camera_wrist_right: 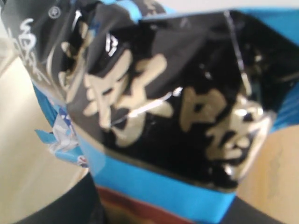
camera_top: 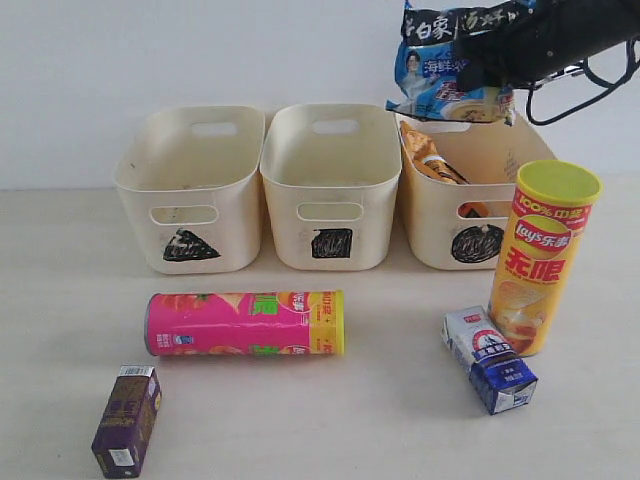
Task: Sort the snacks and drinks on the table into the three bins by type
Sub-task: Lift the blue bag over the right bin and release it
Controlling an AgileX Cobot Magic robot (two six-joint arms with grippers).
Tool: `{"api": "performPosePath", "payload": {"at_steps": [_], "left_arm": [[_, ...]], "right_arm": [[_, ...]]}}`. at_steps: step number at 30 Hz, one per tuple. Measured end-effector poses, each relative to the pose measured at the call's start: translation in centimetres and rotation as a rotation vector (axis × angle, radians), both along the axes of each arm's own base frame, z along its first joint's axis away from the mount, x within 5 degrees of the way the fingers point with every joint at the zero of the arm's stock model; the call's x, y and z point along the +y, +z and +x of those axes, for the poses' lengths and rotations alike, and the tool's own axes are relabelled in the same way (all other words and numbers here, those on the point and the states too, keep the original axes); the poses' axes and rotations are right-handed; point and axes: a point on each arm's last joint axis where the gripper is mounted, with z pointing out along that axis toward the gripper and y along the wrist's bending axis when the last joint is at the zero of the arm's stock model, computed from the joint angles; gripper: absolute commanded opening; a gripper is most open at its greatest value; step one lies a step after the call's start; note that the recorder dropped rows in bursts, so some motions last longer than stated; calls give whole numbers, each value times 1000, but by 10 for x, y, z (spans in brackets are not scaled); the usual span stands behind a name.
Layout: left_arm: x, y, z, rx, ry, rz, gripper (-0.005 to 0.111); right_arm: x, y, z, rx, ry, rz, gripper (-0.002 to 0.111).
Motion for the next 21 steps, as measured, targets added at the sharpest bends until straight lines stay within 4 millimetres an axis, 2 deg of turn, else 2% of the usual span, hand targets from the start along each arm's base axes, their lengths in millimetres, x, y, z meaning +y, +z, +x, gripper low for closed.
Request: {"api": "performPosePath", "payload": {"at_steps": [10, 17, 19, 21], "left_arm": [[0, 0, 0, 0, 0, 0, 4], [0, 0, 0, 0, 0, 0, 4], [0, 0, 0, 0, 0, 0, 4], [0, 0, 0, 0, 0, 0, 4]], "right_arm": [[-11, -21, 16, -61, -85, -111, 0], [-11, -22, 17, -65, -92, -116, 1], [-12, -22, 17, -65, -91, -118, 11], [-12, -22, 17, -65, -91, -118, 29]]}}
